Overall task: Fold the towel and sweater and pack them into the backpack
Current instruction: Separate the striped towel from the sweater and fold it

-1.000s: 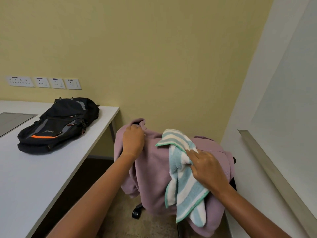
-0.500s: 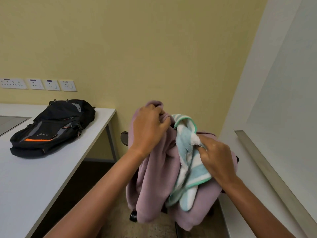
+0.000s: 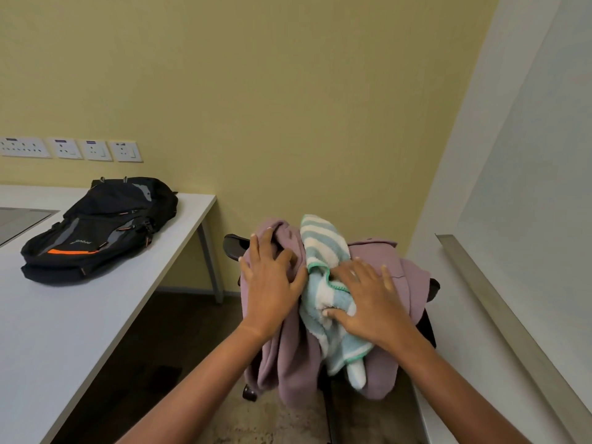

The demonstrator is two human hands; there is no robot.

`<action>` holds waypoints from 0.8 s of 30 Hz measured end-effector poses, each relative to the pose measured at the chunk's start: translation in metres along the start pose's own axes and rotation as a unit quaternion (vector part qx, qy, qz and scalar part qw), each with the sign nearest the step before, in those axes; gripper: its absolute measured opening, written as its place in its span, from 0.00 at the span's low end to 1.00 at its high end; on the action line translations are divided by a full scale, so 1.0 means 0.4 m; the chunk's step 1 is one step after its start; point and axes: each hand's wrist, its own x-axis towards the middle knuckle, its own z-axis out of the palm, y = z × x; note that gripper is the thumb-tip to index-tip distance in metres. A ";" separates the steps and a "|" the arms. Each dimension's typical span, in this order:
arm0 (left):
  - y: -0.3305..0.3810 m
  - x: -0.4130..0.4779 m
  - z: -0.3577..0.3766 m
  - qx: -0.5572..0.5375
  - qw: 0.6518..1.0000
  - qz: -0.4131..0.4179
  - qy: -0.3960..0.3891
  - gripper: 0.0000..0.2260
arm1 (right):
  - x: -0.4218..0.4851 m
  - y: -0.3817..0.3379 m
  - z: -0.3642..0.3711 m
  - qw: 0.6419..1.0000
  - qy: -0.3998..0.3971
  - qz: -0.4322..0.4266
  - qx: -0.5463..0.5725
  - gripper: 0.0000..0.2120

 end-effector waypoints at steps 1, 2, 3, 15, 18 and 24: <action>-0.004 -0.003 0.001 -0.015 1.000 -0.002 0.000 0.19 | -0.001 0.012 -0.011 0.999 -0.034 0.020 0.016 0.39; -0.005 -0.007 0.001 -0.029 1.000 -0.006 0.000 0.23 | -0.001 0.021 -0.023 0.998 -0.040 0.030 0.034 0.44; -0.004 -0.010 0.005 -0.047 0.999 -0.016 -0.005 0.25 | 0.001 0.034 -0.036 0.997 -0.034 0.043 0.062 0.48; 0.075 0.006 0.051 -0.015 0.985 -0.145 -0.094 0.51 | 0.063 0.126 -0.049 0.937 -0.081 0.338 0.042 0.53; 0.073 0.015 0.064 0.018 0.986 -0.140 -0.089 0.47 | 0.079 0.136 -0.024 0.941 -0.041 0.326 0.081 0.44; 0.071 0.008 0.079 -0.008 0.990 -0.129 -0.050 0.38 | 0.072 0.126 -0.016 0.944 0.055 0.258 0.196 0.13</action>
